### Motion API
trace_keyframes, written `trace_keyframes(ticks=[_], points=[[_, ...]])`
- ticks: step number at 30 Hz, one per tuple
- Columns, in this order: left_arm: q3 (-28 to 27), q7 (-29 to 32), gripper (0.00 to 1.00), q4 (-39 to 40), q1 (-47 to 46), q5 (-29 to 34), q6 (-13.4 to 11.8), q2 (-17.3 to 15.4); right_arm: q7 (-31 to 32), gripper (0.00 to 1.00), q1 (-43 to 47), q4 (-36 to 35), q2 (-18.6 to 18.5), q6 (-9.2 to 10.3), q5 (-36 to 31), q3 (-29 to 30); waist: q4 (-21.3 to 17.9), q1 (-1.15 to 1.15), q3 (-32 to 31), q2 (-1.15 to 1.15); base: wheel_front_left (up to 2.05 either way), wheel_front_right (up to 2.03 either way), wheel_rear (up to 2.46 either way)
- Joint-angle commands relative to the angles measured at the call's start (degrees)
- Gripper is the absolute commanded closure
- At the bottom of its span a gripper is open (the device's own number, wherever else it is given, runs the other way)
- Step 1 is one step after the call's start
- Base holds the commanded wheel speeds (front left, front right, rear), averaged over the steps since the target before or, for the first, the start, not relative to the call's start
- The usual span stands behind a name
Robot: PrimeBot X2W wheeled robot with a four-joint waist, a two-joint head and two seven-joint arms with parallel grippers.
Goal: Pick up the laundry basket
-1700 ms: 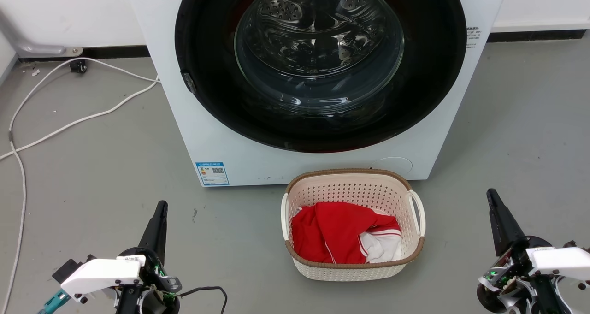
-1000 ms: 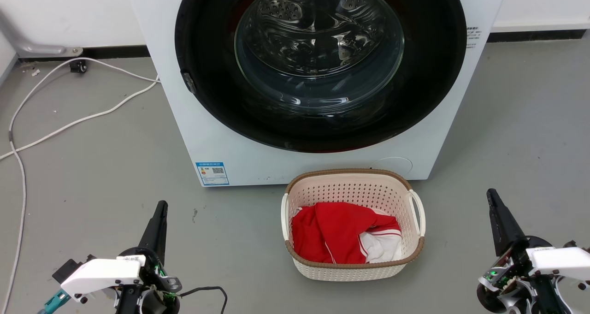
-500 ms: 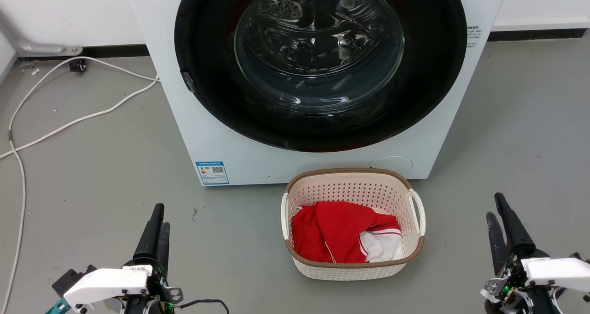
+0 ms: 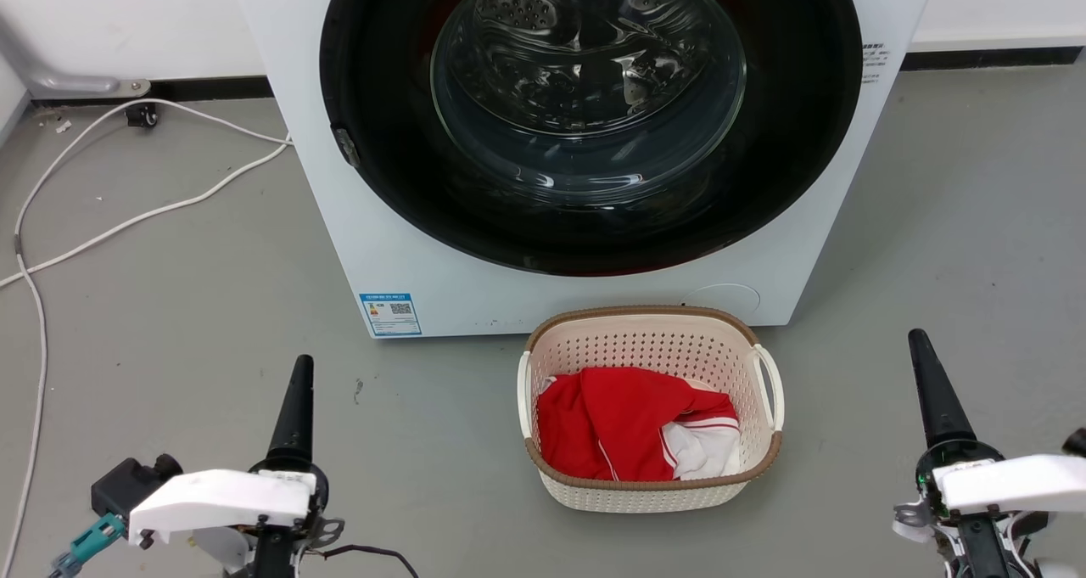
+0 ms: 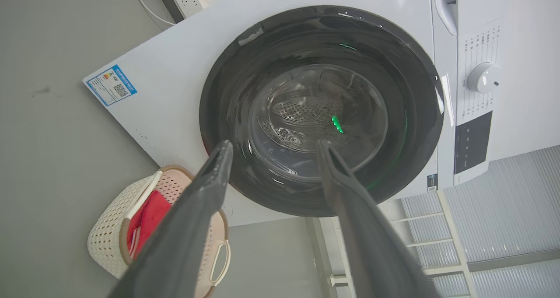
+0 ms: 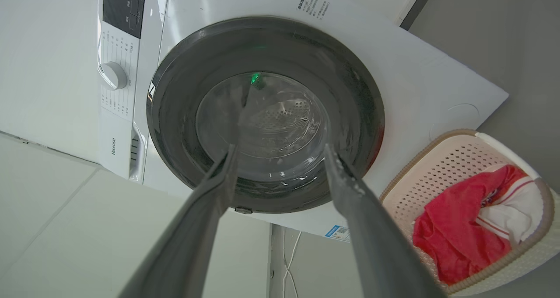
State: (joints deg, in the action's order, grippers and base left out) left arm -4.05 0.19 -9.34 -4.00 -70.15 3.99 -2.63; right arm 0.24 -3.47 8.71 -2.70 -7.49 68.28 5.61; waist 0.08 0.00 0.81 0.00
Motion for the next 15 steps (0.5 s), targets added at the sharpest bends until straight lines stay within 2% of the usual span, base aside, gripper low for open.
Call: trace_keyframes(ticks=[1, 15], points=[[0.5, -0.6, 0.00, 1.5, -0.8, 2.5, -0.5, -0.2, -0.7, 0.00, -0.4, -1.9, -0.1, -0.01, -3.3, -0.4, 0.0, 0.00, 0.0, 0.00, 0.00, 0.00, 0.00], [4.0, -3.6, 0.00, 2.7, -0.1, 18.1, -3.6, -0.2, -3.7, 0.00, 1.4, -5.1, -0.2, -0.01, -21.1, -3.0, 0.0, 0.00, 0.1, 0.00, 0.00, 0.00, 0.00]])
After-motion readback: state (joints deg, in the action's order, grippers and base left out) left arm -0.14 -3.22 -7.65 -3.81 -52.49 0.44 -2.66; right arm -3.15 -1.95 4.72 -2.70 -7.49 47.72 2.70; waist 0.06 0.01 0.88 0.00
